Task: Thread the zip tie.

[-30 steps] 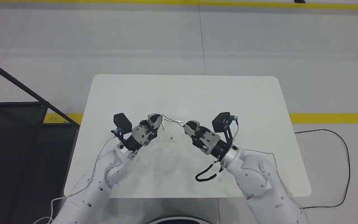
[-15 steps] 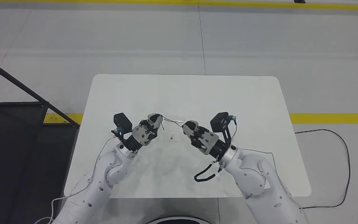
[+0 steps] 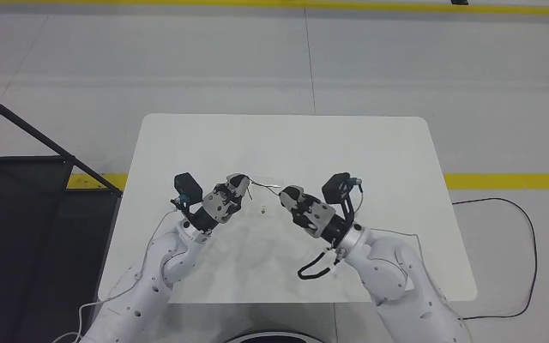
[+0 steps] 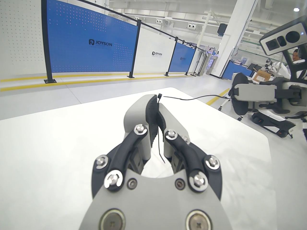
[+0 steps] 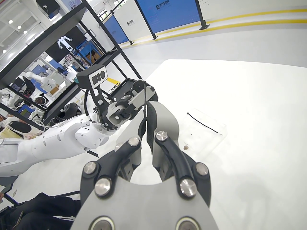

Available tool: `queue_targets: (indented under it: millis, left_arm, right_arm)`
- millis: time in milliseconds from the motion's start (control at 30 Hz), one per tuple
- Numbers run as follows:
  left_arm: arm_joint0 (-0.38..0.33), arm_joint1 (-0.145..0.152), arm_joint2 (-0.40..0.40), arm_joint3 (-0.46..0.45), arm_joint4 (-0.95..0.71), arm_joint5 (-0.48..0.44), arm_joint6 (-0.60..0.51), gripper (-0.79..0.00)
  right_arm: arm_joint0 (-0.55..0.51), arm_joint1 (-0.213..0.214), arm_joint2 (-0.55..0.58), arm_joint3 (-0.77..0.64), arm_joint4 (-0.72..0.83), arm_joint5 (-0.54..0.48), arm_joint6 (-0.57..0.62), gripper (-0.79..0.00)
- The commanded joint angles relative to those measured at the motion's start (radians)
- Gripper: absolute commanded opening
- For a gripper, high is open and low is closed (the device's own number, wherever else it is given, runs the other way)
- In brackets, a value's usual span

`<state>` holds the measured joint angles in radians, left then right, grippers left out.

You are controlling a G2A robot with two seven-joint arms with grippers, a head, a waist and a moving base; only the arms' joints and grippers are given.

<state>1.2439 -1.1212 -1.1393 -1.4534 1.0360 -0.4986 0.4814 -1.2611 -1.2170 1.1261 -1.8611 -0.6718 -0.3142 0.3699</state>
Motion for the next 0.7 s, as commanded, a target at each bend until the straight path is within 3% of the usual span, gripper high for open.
queue_targets:
  millis: [0, 667]
  left_arm:
    - [0.0, 0.0, 0.0, 0.0, 0.0, 0.0, 0.0, -0.785]
    - [0.0, 0.0, 0.0, 0.0, 0.0, 0.0, 0.0, -0.785]
  right_arm:
    - [0.004, -0.001, -0.001, 0.001, 0.003, 0.002, 0.003, -0.785]
    - [0.015, -0.005, -0.011, 0.009, 0.001, 0.011, -0.008, -0.785]
